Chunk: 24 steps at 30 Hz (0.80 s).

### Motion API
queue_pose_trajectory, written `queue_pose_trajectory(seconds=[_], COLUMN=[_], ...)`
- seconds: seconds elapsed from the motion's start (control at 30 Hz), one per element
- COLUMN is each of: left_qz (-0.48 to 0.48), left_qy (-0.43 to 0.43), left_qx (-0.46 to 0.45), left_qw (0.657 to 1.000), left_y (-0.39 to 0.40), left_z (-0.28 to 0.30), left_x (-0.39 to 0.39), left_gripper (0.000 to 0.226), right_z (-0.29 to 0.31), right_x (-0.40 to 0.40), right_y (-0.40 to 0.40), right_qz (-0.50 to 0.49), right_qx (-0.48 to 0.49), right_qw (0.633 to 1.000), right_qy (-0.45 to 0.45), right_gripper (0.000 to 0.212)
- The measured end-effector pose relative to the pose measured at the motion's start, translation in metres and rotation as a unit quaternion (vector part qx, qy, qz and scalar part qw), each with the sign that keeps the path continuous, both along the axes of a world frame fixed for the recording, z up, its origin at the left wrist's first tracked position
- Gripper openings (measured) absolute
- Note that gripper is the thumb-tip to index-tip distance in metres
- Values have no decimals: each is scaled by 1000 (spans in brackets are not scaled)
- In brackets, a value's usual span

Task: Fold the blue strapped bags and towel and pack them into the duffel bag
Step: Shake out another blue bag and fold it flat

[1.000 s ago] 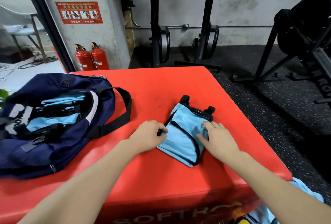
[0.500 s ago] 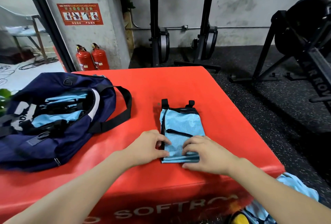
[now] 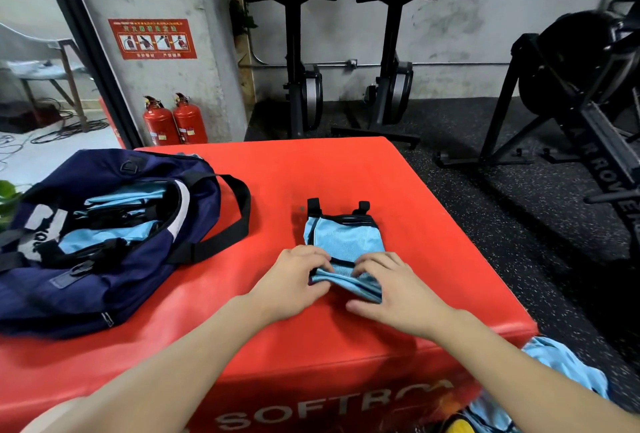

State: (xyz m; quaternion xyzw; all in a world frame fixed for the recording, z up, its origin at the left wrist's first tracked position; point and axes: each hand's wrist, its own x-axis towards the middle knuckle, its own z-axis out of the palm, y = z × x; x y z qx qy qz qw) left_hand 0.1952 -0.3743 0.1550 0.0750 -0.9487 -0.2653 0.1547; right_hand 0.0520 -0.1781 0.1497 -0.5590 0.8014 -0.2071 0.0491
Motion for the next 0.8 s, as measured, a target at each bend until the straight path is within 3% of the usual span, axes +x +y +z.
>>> queue_pose_trajectory(seconds=[0.07,0.13,0.23,0.37,0.53,0.6,0.8], left_qz=[14,23,25,28,55,86,127], left_qy=[5,10,22,52,74,81,31], left_qx=[51,81,116,144,136,125,49], left_qw=[999,996,993,988,986,985,990], left_y=[4,6,7,11,12,8,-11], left_z=[5,8,10,16,17,15,1], left_x=[2,3,4,5,-1,-5,-17], left_gripper=[13,7,7,12,9,9,10], right_z=[1,2,11,21,18,15,1], right_x=[-6,-14,-22,-32,-40,-43,-47], right_y=[6,10,14,18,7,-1,-22], right_qz=[-25,-47,-66,-52,-62,-73,-92], right_qx=[58,64,13,-6,-67,-96,-98], right_qw=[998,997,995,981,954,951,973], right_qy=[11,2,-78,-188,-286,-285,-190], right_gripper=[54,41,21,24,9,2,15])
